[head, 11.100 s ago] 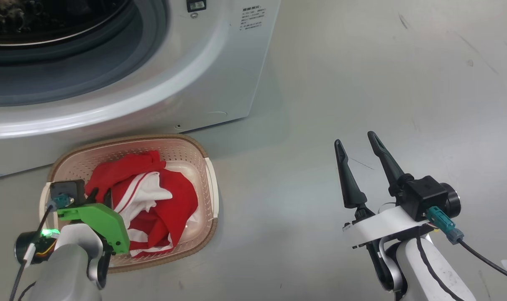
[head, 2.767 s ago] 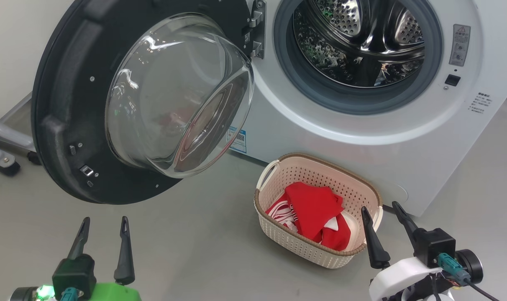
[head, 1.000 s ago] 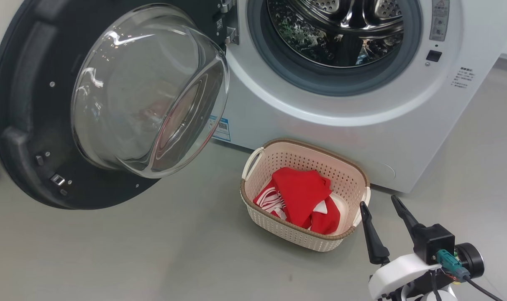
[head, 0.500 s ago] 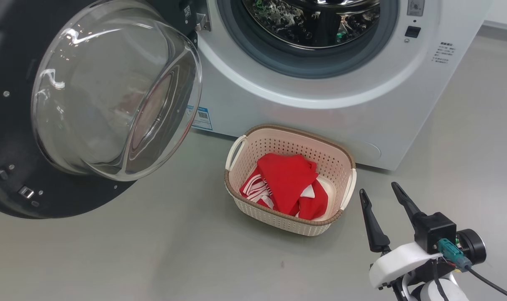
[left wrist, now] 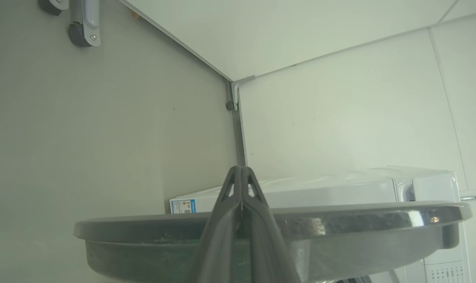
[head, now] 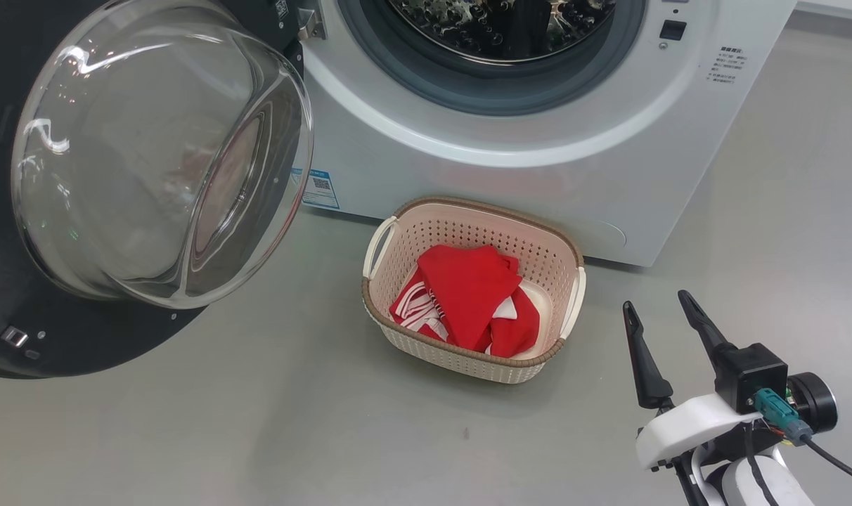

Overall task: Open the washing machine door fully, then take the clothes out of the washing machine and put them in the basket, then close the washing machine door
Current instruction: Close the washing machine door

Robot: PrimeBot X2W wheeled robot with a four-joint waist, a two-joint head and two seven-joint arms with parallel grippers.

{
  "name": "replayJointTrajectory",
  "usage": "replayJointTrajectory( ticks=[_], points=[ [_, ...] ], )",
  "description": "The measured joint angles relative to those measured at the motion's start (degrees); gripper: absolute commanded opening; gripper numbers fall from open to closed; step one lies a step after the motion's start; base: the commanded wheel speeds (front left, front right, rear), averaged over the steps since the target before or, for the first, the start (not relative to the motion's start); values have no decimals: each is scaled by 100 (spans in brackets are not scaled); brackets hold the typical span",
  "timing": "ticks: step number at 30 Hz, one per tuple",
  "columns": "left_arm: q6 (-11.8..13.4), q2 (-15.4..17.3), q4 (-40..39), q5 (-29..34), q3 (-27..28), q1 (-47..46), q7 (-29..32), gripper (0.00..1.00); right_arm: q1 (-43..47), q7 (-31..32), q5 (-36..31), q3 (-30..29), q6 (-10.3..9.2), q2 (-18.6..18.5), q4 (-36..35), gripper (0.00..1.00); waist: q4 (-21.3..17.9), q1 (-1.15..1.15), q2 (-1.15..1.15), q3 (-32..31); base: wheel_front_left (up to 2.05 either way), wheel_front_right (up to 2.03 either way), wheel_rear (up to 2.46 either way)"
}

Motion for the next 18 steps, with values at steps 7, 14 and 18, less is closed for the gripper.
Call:
replayJointTrajectory(
  ticks=[7,14,18],
  points=[
    [-1,22,299,5,-180,-208,229,0,1,0,4,-8,-1,-1,0,100,43,0,0,-17,0,0,0],
    [-223,82,389,-16,-337,-272,609,0,1,3,5,2,-7,-8,-27,100,113,0,0,-3,0,0,0],
    [-423,65,391,-74,-456,-315,801,0,-1,3,5,-38,-8,-24,-69,100,169,0,0,38,0,0,0]
  ],
)
